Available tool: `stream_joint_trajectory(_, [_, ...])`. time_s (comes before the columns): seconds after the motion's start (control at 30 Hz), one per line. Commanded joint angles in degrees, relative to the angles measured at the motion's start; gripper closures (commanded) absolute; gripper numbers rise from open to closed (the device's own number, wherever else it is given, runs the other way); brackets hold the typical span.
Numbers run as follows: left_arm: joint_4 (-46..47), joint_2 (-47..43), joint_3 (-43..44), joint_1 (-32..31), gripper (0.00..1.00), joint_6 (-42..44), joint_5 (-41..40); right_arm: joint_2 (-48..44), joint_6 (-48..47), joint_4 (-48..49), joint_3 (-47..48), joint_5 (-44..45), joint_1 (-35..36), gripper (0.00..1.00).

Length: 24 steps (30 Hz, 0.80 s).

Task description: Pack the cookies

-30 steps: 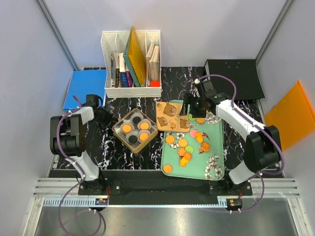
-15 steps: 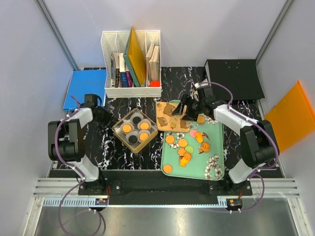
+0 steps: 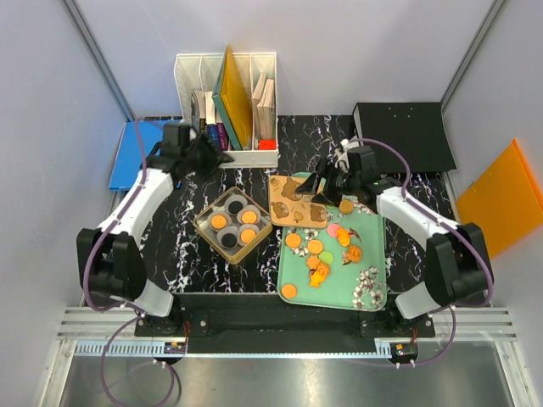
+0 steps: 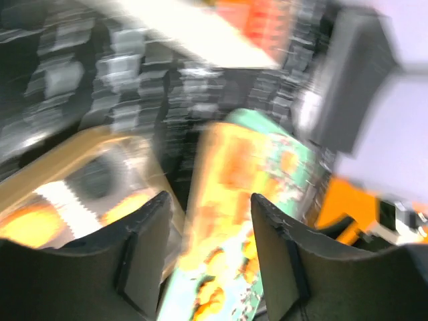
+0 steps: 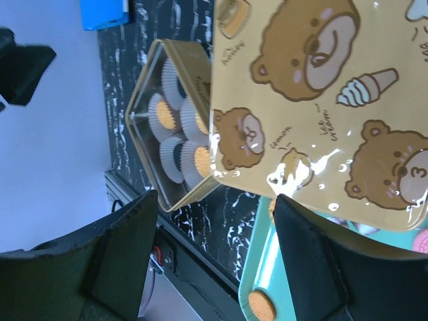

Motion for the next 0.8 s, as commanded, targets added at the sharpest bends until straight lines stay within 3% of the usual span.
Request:
stream_joint_trajectory(0.0, [1.4,7.4,10.1,-6.5,0.40,3.2,1.8,-6.4,0.9,0.9,-0.1,-1.7,-0.3,0.22])
stream_joint_trajectory(0.33, [4.5,22.4,17.8,-11.8,0.38,4.2,7.1,-13.5,1.7,0.4,-5.2,-1.4,-0.2,0.21])
stream_joint_trajectory(0.77, [5.7,30.5,19.1,-14.8,0.39,5.1,9.7,-14.2,1.4,0.4,-7.4,-1.7,-0.2,0.21])
